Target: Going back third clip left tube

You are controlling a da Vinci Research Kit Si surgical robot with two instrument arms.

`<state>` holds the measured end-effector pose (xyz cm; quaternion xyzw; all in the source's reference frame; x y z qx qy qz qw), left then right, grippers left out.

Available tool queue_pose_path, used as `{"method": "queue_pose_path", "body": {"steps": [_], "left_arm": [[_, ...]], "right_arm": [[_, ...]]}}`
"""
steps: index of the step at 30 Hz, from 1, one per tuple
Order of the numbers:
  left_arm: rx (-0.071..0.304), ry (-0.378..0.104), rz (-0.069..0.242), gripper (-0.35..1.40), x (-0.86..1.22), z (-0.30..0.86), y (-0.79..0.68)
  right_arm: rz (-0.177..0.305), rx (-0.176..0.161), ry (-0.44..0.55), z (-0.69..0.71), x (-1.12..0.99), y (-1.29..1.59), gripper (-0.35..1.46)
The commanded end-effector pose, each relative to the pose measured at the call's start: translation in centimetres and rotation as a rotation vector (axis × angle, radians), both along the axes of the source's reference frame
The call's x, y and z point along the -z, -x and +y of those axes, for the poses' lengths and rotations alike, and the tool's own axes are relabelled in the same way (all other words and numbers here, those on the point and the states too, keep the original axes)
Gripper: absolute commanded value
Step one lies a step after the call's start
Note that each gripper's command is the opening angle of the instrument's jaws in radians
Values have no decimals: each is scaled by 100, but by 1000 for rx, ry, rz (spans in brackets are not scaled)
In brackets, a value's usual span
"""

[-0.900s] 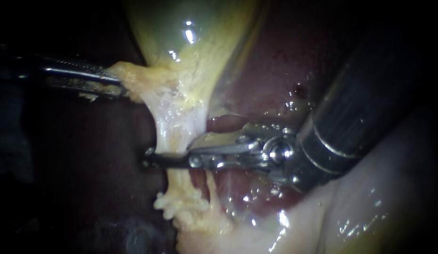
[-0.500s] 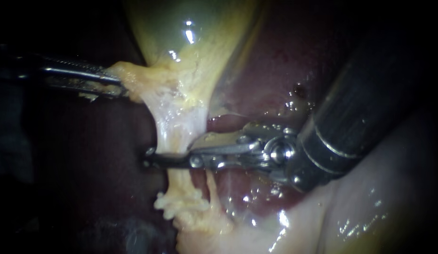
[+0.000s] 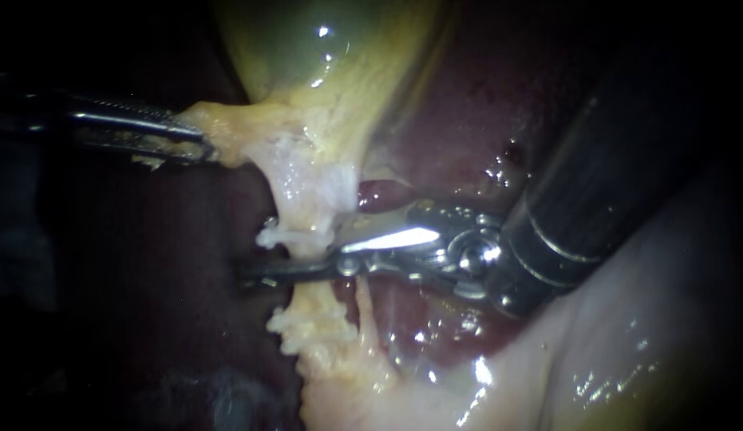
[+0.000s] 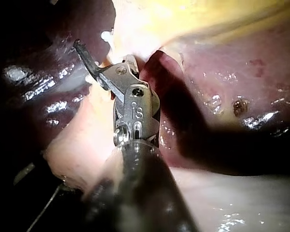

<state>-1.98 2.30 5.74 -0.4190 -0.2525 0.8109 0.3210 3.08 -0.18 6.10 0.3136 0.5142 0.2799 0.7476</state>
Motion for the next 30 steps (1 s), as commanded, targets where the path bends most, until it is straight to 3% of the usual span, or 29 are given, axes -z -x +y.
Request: {"method": "queue_pose_path", "body": {"steps": [1, 15, 22, 30], "left_arm": [[-1, 0, -1, -35, 0, 0, 0], [0, 2, 0, -35, 0, 0, -2], [0, 2, 0, -35, -1, 1, -2], [0, 2, 0, -35, -1, 1, -2]], "right_arm": [[3, 5, 17, 1, -1, 2, 48], [23, 41, 92, 13, -17, 51, 49], [46, 73, 145, 11, 1, 77, 49], [93, 132, 291, 11, 29, 120, 49]]}}
